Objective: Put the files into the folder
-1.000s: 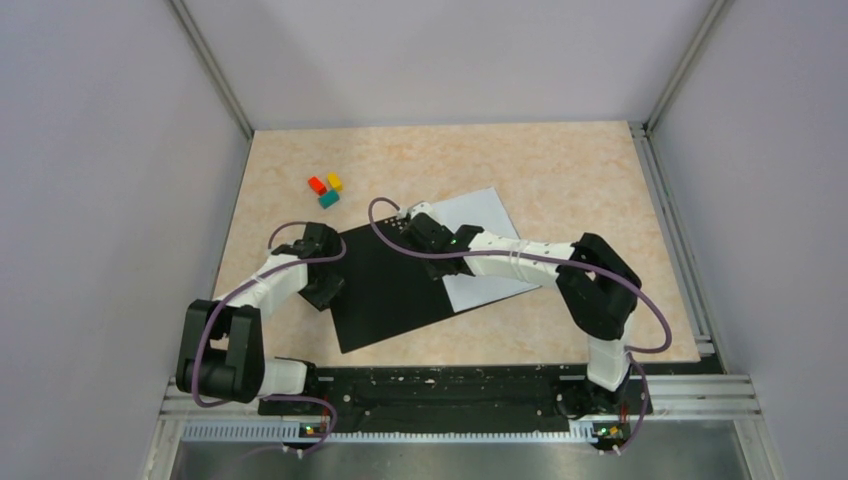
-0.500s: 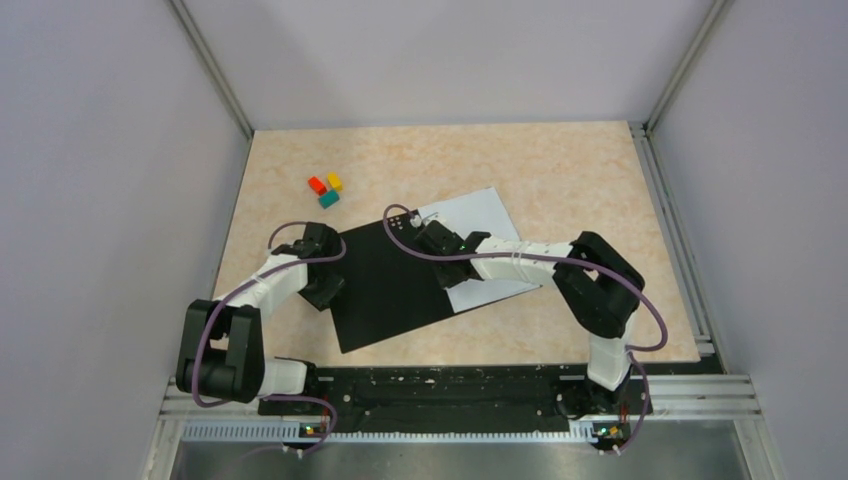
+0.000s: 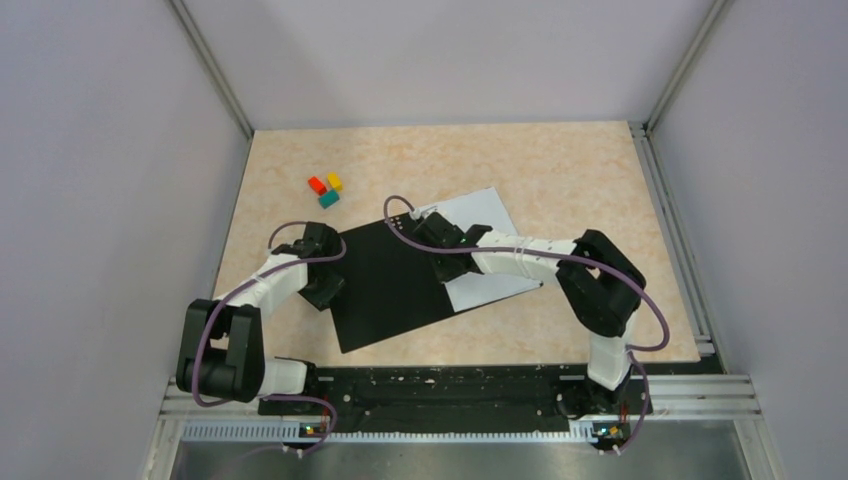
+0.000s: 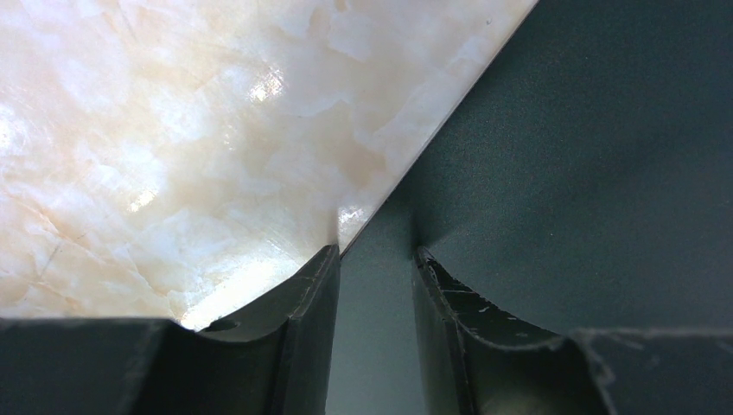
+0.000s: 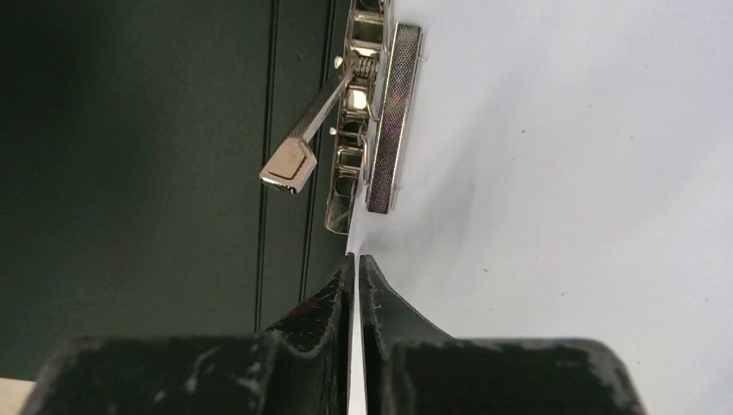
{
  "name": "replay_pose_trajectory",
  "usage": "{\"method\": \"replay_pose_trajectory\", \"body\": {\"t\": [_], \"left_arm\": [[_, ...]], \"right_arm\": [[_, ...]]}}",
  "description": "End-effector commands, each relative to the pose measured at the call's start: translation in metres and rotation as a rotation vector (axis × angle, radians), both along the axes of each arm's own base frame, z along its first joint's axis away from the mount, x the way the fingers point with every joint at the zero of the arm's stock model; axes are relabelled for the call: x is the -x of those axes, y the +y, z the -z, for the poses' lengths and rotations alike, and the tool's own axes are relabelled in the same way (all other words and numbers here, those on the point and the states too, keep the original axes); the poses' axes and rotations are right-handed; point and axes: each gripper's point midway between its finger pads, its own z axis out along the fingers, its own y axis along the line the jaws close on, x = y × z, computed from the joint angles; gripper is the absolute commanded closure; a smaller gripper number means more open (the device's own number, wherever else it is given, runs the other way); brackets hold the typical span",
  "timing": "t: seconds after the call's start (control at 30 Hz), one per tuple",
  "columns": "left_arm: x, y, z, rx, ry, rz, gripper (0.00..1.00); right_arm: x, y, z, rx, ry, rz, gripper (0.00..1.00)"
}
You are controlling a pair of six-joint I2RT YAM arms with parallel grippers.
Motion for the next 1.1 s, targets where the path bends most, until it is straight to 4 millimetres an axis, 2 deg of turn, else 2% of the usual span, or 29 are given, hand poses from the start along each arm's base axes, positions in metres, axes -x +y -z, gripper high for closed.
{"method": "replay_pose_trajectory", "body": {"t": [0.0, 0.17, 0.4, 0.63, 0.77, 1.07], "left_arm": [[0.008, 0.004, 0.017, -0.014, 0.044, -0.009, 0.59], [0.005, 0.004, 0.015, -0.015, 0.039, 0.0, 0.59], [0.004, 0.004, 0.015, -0.014, 0.036, 0.002, 0.59], [0.003, 0.003, 0.016, -0.011, 0.037, 0.003, 0.59], [0.003, 0.003, 0.015, -0.011, 0.037, 0.003, 0.59], [0.003, 0.002, 0.017, -0.005, 0.04, 0.003, 0.59]], "right_arm": [[-0.026, 0.015, -0.064, -0.157, -0.087, 0.026, 0.92], [-0.041, 0.008, -0.099, -0.211, -0.143, 0.055, 0.81], [-0.044, 0.028, -0.116, -0.12, -0.198, -0.015, 0.7], [-0.044, 0.04, -0.096, 0.053, -0.217, -0.056, 0.7], [-0.045, 0.046, -0.089, 0.082, -0.218, -0.076, 0.72], [-0.045, 0.047, -0.077, 0.124, -0.21, -0.082, 0.76]]}}
